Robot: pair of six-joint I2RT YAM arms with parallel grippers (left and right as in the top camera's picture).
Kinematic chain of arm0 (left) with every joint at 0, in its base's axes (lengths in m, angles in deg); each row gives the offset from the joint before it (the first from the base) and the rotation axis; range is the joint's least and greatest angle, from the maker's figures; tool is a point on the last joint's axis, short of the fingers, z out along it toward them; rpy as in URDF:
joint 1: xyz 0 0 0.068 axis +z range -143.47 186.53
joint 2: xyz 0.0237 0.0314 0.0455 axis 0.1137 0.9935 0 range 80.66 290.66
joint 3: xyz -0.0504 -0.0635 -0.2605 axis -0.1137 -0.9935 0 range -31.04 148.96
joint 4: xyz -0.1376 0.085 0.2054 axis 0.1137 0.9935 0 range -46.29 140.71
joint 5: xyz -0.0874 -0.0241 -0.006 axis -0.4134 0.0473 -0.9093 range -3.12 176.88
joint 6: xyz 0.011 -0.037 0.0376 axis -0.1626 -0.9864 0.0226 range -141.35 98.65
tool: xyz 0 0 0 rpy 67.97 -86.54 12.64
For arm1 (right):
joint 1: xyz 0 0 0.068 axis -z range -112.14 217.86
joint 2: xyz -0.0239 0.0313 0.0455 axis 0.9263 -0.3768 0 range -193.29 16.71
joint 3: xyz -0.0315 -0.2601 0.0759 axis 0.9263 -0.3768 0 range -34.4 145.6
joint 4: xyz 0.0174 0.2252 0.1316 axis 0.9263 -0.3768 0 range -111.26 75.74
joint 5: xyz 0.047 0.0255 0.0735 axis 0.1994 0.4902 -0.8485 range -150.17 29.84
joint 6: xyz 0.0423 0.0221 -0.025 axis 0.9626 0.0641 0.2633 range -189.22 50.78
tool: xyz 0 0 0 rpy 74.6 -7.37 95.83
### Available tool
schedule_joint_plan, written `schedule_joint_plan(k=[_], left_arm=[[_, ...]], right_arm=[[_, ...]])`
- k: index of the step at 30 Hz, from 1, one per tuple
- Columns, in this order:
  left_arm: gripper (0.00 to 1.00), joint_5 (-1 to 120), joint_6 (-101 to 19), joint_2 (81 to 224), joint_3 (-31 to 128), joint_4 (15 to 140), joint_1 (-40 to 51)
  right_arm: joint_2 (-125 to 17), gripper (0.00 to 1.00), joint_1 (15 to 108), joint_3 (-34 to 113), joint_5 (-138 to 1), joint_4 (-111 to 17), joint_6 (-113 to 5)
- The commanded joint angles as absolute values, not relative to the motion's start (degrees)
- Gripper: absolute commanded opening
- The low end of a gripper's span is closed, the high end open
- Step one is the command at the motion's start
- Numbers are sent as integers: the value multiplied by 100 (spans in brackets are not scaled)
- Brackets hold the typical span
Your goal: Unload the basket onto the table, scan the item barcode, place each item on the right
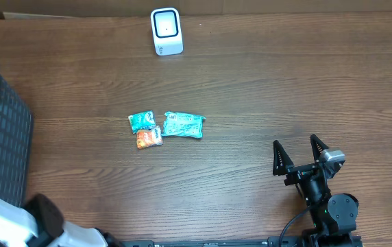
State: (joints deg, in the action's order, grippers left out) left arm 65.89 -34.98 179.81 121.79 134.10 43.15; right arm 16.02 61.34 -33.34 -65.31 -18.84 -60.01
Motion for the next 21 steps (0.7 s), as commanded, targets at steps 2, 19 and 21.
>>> schedule_joint_plan(k=[2, 19, 21], left_arm=[[4, 6963, -3006, 17837, 12253, 13637, 3017], [4, 8991, -2632, 18722, 10959, 14051, -1025], [4, 8980, -2733, 18829, 10669, 14048, -1235]], right_arm=[[1655, 100, 6103, -3393, -6536, -1862, -6012], [1655, 100, 6103, -3393, -6536, -1862, -6012], [1655, 100, 6103, -3393, -6536, -1860, -6012]])
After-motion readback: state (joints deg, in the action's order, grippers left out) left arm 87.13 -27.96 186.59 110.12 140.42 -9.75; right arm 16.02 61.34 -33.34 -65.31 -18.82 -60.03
